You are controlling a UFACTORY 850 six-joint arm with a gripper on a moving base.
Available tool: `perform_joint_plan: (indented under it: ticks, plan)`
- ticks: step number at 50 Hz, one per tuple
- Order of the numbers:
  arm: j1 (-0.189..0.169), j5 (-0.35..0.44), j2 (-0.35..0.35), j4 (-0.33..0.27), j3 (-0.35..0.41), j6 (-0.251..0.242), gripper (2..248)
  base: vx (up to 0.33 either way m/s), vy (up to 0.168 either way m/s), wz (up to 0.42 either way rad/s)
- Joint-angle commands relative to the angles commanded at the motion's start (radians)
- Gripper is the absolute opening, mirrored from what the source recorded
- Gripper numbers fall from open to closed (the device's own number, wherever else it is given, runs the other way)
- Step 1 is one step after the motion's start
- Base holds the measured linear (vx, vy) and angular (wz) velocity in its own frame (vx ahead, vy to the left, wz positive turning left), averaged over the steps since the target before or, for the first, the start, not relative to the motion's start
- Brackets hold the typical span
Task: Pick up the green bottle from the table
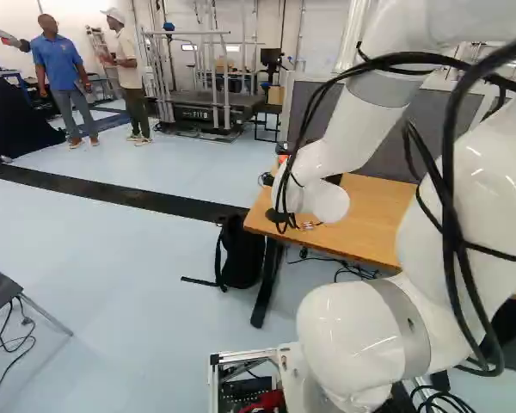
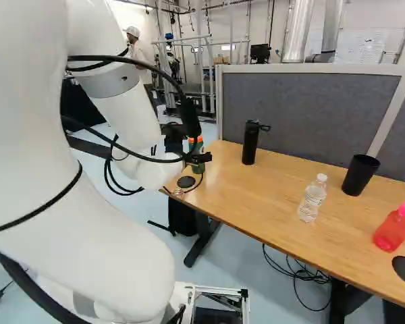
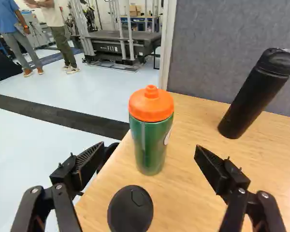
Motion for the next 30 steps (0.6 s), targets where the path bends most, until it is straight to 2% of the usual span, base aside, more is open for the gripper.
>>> perform_joint_plan:
  ticks: [30]
  plan:
    - [-0.022,-0.127,-0.156,0.081,-0.162,0.0,247,0.0,0.0,0.0]
